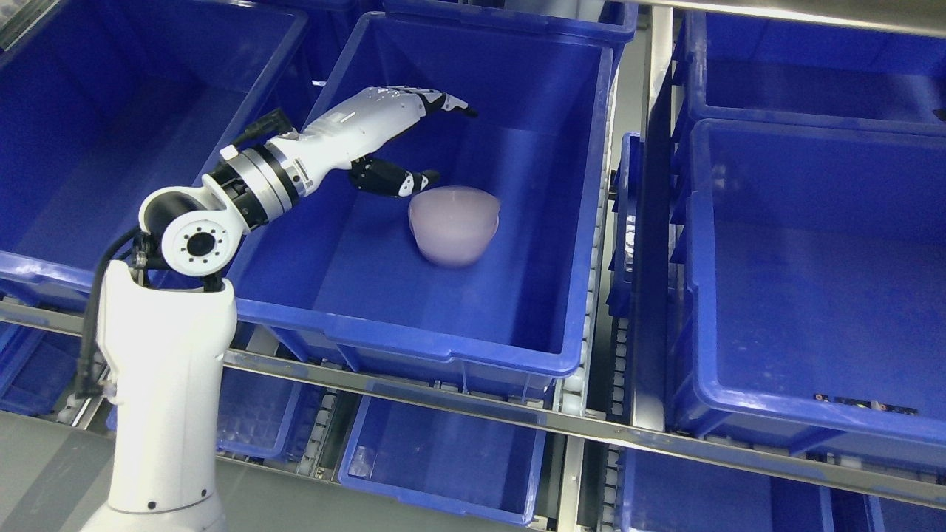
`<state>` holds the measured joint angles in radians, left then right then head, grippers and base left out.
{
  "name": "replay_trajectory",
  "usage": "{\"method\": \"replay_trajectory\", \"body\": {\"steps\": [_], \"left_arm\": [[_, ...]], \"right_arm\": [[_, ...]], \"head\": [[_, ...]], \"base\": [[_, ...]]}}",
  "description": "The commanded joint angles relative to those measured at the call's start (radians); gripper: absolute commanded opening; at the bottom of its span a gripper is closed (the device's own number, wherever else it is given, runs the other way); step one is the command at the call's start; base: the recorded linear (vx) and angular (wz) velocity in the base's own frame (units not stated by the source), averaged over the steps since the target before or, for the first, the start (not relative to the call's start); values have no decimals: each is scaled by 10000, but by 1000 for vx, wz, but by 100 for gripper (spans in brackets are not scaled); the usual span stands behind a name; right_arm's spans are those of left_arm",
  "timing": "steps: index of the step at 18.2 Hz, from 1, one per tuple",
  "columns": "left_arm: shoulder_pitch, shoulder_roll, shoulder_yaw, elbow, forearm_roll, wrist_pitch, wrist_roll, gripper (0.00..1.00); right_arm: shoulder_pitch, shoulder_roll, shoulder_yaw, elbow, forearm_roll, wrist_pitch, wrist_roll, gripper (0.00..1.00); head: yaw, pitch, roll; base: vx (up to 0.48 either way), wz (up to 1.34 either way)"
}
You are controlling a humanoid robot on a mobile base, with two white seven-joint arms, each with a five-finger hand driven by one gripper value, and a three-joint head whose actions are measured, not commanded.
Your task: Stack pink IKEA bowls on left shelf middle
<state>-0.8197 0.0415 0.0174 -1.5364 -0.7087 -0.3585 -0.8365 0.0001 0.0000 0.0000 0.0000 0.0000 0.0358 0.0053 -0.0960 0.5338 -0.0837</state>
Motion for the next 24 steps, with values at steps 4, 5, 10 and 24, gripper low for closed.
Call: {"method": "replay_trajectory", "body": {"steps": [4, 5, 10, 24], "left_arm": [[21, -240, 179, 193, 548, 483, 3302, 100], [21, -240, 87, 223, 1251, 1155, 4897, 100], [173, -240, -282, 346, 6565, 4414, 9560, 100], [1371, -240, -619, -557, 6642, 4935, 9500, 100]], "right_arm": [[14, -175, -107, -337, 0, -5, 8, 100], [14, -175, -107, -337, 0, -5, 8, 100], [14, -175, -107, -337, 0, -5, 8, 100], [14, -175, -107, -337, 0, -5, 8, 100]], "head": [[0, 0, 0], [0, 0, 0], [0, 0, 0], [0, 0, 0]], "base": [[7, 0], [0, 0], [0, 0], [0, 0]]}}
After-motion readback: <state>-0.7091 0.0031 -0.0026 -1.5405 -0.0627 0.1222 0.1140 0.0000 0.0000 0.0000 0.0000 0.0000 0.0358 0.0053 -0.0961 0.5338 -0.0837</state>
